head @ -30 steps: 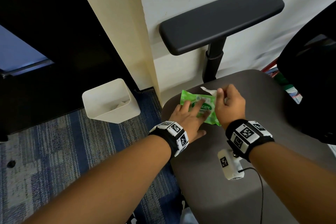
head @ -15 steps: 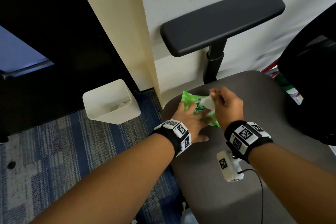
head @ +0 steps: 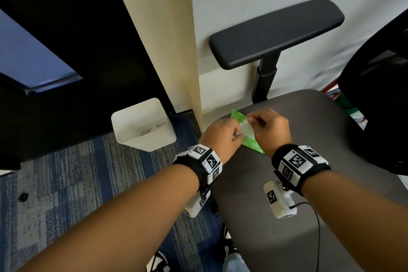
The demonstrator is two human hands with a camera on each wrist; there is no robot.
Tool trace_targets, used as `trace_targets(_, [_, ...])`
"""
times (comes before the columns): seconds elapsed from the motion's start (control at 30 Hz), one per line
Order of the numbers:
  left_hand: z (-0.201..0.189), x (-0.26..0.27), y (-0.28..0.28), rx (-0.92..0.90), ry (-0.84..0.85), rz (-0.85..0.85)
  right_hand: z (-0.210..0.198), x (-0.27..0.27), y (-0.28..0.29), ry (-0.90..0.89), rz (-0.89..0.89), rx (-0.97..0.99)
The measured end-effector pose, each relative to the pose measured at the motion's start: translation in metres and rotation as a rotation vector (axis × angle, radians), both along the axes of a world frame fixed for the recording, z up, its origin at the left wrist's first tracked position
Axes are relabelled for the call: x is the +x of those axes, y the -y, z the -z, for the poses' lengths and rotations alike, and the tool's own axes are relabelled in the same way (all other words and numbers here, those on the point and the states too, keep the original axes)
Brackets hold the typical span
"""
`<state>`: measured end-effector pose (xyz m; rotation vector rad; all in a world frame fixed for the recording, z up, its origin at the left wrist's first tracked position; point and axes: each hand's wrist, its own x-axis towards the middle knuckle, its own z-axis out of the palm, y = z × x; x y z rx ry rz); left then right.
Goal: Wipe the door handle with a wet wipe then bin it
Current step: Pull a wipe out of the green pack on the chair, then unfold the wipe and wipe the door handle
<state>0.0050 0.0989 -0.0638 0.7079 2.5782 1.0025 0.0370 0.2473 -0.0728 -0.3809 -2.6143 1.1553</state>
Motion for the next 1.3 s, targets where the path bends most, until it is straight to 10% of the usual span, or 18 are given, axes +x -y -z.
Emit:
trace_targets(0.43, [-0.065,-0.011,0.061,0.073,-0.100,-0.174,-0.072,-0.012,0.070,-0.084,-0.144,-0.042])
trace_targets(1.3, [-0.405,-0.037,0.262,0.246,-0.551,-0.366,-0.410,-0.057,0.257,-0.498,-0.420,-0.066])
